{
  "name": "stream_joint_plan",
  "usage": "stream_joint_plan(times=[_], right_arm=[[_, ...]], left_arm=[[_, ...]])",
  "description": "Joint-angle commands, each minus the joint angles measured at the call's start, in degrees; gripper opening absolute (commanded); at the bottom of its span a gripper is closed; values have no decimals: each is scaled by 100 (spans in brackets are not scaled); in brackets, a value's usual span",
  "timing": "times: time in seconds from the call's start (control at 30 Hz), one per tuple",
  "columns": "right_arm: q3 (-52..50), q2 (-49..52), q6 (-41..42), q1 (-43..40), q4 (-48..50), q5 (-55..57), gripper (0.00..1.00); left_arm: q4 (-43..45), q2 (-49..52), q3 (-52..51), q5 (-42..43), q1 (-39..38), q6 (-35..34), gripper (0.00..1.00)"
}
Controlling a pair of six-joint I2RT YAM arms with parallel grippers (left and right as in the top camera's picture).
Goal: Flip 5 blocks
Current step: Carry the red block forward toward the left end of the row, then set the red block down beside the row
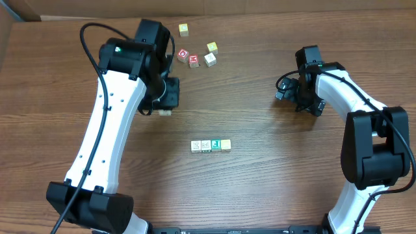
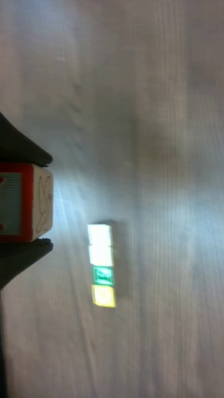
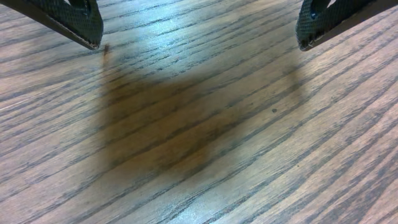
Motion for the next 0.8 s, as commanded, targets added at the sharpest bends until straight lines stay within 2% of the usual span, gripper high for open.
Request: stream_joint_plan(times=[0.0,0.13,0.27,0.53,0.77], right_arm=[[-33,-22,0,-4,11,57,100],[-33,-22,0,-4,11,57,100],[-33,-22,0,-4,11,57,100],[-33,-22,0,-4,11,57,100],[-33,-22,-2,-4,11,57,100]], left_arm=[[-92,-76,-188,-186,-122,-516,8],[-11,-85,-809,-179,-219,-706,8],[485,-96,-1700,-164,-299,-1008,4],[2223,-96,-3585,179,-348,-1211,5],[3633,-94,-4415,11,-350,-1235,5]])
